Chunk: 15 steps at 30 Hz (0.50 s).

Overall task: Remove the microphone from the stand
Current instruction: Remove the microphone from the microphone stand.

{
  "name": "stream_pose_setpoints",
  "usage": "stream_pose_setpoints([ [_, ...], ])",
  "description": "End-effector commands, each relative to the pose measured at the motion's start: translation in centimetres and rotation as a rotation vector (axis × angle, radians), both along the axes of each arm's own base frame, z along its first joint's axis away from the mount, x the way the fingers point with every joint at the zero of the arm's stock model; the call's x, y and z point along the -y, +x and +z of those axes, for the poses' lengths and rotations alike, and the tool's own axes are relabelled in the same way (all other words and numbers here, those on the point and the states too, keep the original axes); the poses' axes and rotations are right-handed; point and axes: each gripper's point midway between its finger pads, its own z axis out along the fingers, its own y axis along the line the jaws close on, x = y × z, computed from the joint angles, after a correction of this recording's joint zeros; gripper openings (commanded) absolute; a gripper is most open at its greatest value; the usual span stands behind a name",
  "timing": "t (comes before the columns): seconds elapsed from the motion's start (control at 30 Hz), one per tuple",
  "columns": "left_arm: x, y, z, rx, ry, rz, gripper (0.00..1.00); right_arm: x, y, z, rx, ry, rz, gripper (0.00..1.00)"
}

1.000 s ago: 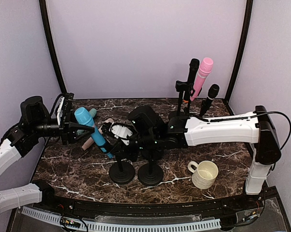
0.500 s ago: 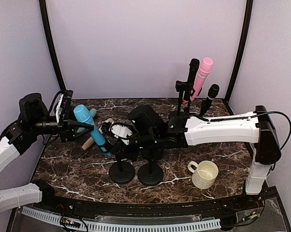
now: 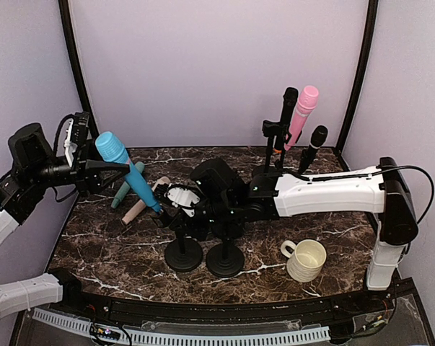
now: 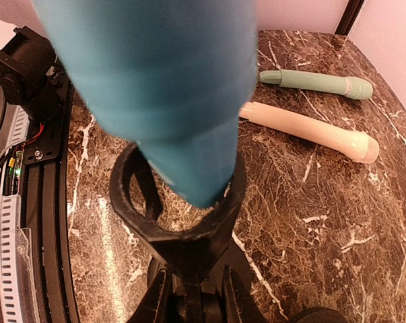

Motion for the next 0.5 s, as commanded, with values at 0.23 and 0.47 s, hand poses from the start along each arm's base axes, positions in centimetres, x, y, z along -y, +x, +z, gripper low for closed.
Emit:
stream_pose_setpoints([
  [0.23,-2.4,1.3,1.8,0.106,0.055,0.215,0.0,2.9,0.2,-4.6,-0.05,-0.177,-0.059,0.0],
  [0.47,-7.6,6.4,-3.6,-0.094,0.248,0.642,0.0,1.8,0.0,-1.5,-0.055,-0.076,-0.049,0.16],
])
